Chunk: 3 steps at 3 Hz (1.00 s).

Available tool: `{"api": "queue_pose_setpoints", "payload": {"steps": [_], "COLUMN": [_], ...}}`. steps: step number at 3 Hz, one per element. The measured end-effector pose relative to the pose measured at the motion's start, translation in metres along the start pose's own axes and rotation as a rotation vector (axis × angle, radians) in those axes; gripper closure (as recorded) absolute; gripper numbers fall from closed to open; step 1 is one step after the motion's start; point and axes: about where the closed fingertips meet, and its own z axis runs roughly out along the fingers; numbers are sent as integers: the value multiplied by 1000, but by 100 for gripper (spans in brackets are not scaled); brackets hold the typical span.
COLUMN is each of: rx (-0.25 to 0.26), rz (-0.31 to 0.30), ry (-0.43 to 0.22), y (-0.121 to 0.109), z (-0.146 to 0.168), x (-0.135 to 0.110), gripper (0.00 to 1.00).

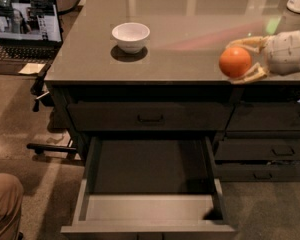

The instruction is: Pick orange from middle drawer and place on counter

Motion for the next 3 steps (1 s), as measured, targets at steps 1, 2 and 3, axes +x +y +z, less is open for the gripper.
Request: {"api": "queue_pose_setpoints", "payload": {"steps": [1, 2, 3], "rx": [72, 112, 128], "rz": [59, 176, 303], "ry": [-85, -154, -161], "y": [-27, -50, -68], "z": [1, 31, 61], "x": [1, 11, 6], "gripper": [100, 100, 100]}}
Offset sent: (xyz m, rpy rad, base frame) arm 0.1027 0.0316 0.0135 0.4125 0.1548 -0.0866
